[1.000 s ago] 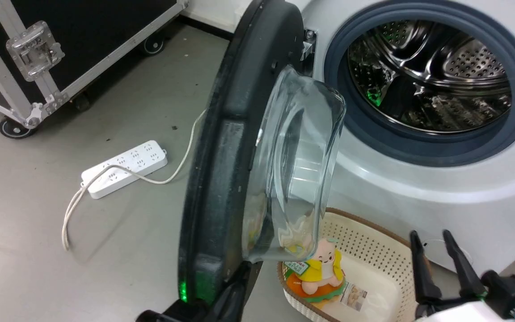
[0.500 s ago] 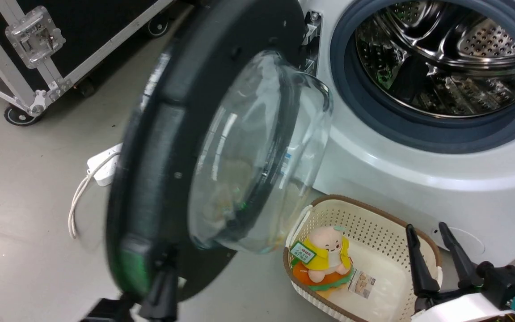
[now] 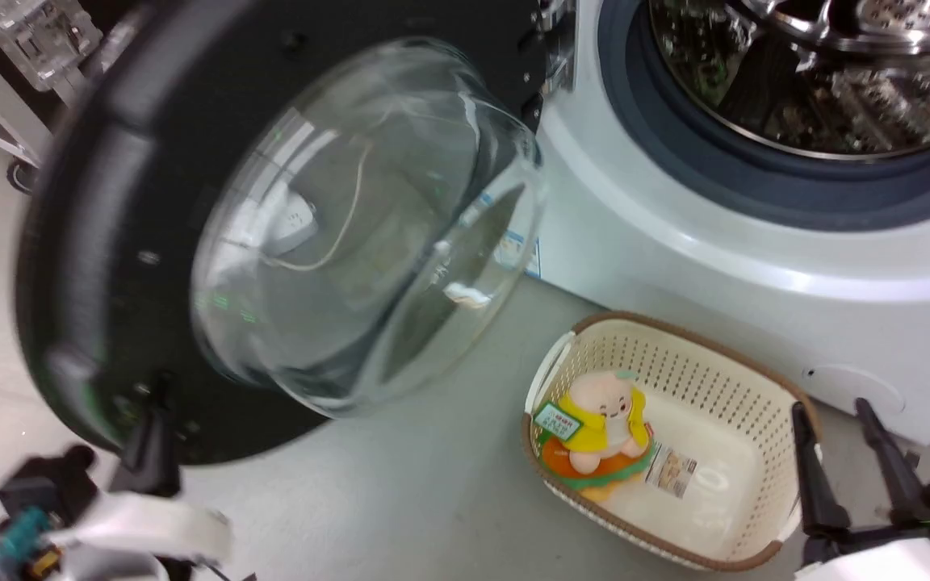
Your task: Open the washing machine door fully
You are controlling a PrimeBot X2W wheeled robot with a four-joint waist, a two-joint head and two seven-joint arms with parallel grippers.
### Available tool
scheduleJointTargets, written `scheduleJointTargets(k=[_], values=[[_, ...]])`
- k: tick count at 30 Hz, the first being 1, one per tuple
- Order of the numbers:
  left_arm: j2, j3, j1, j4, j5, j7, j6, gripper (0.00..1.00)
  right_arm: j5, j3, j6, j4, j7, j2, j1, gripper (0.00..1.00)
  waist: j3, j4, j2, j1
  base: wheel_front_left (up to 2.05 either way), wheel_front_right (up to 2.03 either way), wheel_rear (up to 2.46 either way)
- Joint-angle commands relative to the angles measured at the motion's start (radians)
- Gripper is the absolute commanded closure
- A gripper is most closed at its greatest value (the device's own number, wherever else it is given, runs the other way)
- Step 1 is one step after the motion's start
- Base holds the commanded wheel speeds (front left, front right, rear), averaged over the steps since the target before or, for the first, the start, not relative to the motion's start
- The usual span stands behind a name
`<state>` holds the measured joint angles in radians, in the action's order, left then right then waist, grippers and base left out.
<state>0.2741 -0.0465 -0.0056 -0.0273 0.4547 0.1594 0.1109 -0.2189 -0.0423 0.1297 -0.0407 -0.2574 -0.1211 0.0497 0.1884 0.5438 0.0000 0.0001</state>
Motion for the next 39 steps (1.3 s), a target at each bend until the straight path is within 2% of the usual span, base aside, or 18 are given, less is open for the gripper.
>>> scheduleJointTargets(k=[1,5,18,27,34,39], values=[[0.014,0.016,-0.029,0.023,0.008,-0.004,0.000,1.00,0.004,-0.008,0.001,0.011,-0.004,-0.008,0.012,0.00,0.017,-0.001,0.0000,-0.0001,0.00,0.00,0.00],[0.055,0.077,-0.101,0.114,0.038,0.000,-0.002,1.00,0.014,-0.025,0.001,0.039,-0.004,-0.016,0.023,0.00,0.056,-0.023,0.0000,-0.0001,0.00,0.00,0.00],[0.159,0.177,-0.347,0.407,0.122,0.053,-0.084,1.00,0.018,-0.051,0.001,0.097,0.013,-0.060,0.005,0.00,0.161,-0.082,0.0000,-0.0001,0.00,0.00,0.00],[0.191,0.203,-0.477,0.583,0.135,0.088,-0.128,1.00,0.019,-0.062,0.001,0.121,0.025,-0.071,-0.004,0.00,0.199,-0.097,0.0000,-0.0001,0.00,0.00,0.00],[0.197,0.212,-0.486,0.628,0.103,0.100,-0.147,1.00,0.014,-0.054,0.001,0.098,0.017,-0.050,-0.014,0.00,0.162,-0.116,0.0000,-0.0001,0.00,0.00,0.00],[0.179,0.220,-0.428,0.534,0.057,0.102,-0.162,1.00,0.007,-0.042,0.001,0.065,0.004,-0.019,-0.021,0.00,0.100,-0.136,0.0000,-0.0001,0.00,0.00,0.00]])
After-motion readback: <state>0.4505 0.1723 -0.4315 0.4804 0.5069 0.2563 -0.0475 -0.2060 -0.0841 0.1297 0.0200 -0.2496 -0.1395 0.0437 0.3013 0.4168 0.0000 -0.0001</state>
